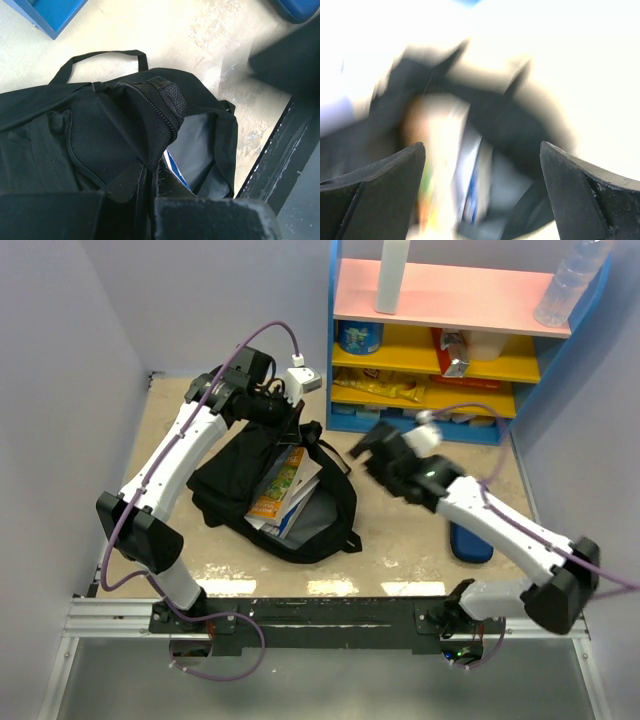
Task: Pack the student bag
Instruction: Place the book in the student bag, then move the personal item to the center of the board.
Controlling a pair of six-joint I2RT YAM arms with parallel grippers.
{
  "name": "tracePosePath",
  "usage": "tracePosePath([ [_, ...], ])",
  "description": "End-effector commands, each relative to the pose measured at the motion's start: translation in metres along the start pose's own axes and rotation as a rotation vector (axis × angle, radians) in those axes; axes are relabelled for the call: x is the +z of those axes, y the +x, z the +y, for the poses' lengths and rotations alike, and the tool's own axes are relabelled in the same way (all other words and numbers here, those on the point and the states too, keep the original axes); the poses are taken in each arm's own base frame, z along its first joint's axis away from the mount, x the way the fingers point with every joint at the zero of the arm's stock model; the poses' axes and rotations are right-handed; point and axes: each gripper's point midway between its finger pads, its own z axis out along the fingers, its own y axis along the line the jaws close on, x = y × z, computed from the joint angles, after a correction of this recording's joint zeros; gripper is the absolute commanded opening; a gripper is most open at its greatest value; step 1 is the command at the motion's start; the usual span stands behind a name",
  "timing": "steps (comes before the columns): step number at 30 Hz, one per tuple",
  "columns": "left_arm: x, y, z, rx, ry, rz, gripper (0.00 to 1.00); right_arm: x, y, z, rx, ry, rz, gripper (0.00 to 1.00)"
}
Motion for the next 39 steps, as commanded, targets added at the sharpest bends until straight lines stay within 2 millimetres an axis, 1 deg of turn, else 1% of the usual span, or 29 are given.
tracePosePath([
  [1,-0.017,-0.036,-0.007,0.089,-0.009,-0.133,0.0,0.0,-0.094,-0.13,0.044,0.377,-0.124,0.99],
  [2,-0.017,-0.036,-0.007,0.088,-0.007,-0.133,0.0,-0.003,-0.115,-0.141,0.041,0.429,-0.184,0.99],
  [3,-0.017,-0.035,-0.007,0.089,-0.007,-0.133,0.0,-0.004,-0.128,-0.154,0.035,0.483,-0.214,0.99],
  [4,-0.016,-0.035,-0.007,0.088,-0.007,-0.133,0.0,-0.006,-0.146,-0.178,0.041,0.57,-0.239,0.99],
  [6,-0.016,-0.034,-0.008,0.09,-0.005,-0.132,0.0,0.0,-0.157,-0.202,0.054,0.661,-0.226,0.99],
  [7,-0.017,-0.035,-0.008,0.092,-0.006,-0.135,0.0,-0.001,-0.169,-0.222,0.09,0.719,-0.228,0.99],
  [9,-0.018,-0.034,-0.008,0.095,-0.006,-0.135,0.0,0.005,-0.172,-0.244,0.089,0.777,-0.209,0.99],
  [10,-0.019,-0.034,-0.008,0.1,-0.008,-0.136,0.0,0.009,-0.184,-0.259,0.122,0.798,-0.232,0.99],
  [11,-0.019,-0.034,-0.008,0.103,-0.011,-0.134,0.0,0.012,-0.183,-0.272,0.126,0.823,-0.218,0.99],
  [12,-0.018,-0.033,-0.007,0.103,-0.014,-0.131,0.0,0.021,-0.177,-0.282,0.087,0.846,-0.155,0.99],
  [13,-0.018,-0.032,-0.006,0.106,-0.016,-0.129,0.0,0.019,-0.185,-0.302,0.105,0.9,-0.158,0.99],
  [14,-0.017,-0.03,-0.006,0.107,-0.015,-0.125,0.0,0.021,-0.187,-0.308,0.079,0.92,-0.141,0.99],
  [15,-0.016,-0.03,-0.006,0.108,-0.013,-0.124,0.0,0.024,-0.185,-0.316,0.011,0.941,-0.1,0.99],
  [16,-0.015,-0.029,-0.005,0.113,-0.012,-0.124,0.0,0.031,-0.184,-0.323,0.002,0.939,-0.076,0.99],
  [17,-0.013,-0.028,-0.005,0.114,-0.008,-0.121,0.0,0.033,-0.177,-0.33,-0.018,0.938,-0.043,0.99],
  [19,-0.01,-0.026,-0.005,0.117,0.002,-0.118,0.0,0.034,-0.175,-0.333,-0.064,0.911,-0.019,0.99],
  [22,-0.007,-0.025,-0.007,0.124,0.016,-0.126,0.0,0.027,-0.176,-0.342,-0.115,0.935,0.03,0.99],
  [23,-0.002,-0.019,-0.007,0.116,0.024,-0.116,0.0,0.029,-0.181,-0.339,-0.107,0.924,0.04,0.99],
  [24,-0.002,-0.022,-0.008,0.123,0.03,-0.136,0.0,0.029,-0.182,-0.338,-0.107,0.913,0.056,0.99],
  [25,-0.001,-0.021,-0.01,0.117,0.038,-0.139,0.0,0.028,-0.184,-0.337,-0.101,0.901,0.066,0.99],
  [27,0.0,-0.019,-0.014,0.116,0.057,-0.143,0.0,0.027,-0.189,-0.326,-0.097,0.834,0.065,0.99],
  [28,0.0,-0.018,-0.014,0.119,0.059,-0.141,0.0,0.026,-0.193,-0.325,-0.091,0.816,0.053,0.99],
  [29,-0.001,-0.018,-0.014,0.126,0.057,-0.142,0.0,0.025,-0.192,-0.323,-0.087,0.788,0.056,0.99],
  [31,-0.004,-0.017,-0.015,0.137,0.049,-0.144,0.0,0.026,-0.187,-0.325,-0.087,0.774,0.095,0.99],
  [32,-0.007,-0.017,-0.015,0.144,0.043,-0.149,0.0,0.031,-0.183,-0.328,-0.11,0.767,0.125,0.99],
  [33,-0.007,-0.016,-0.016,0.142,0.046,-0.149,0.0,0.033,-0.174,-0.335,-0.113,0.773,0.157,0.99],
  [34,-0.008,-0.016,-0.017,0.142,0.045,-0.151,0.0,0.036,-0.169,-0.338,-0.113,0.765,0.181,0.99],
  [35,-0.011,-0.017,-0.019,0.147,0.047,-0.16,0.0,0.045,-0.161,-0.334,-0.113,0.704,0.219,0.99],
  [39,-0.012,-0.011,-0.02,0.148,0.045,-0.16,0.0,0.052,-0.141,-0.347,-0.128,0.703,0.285,0.99],
])
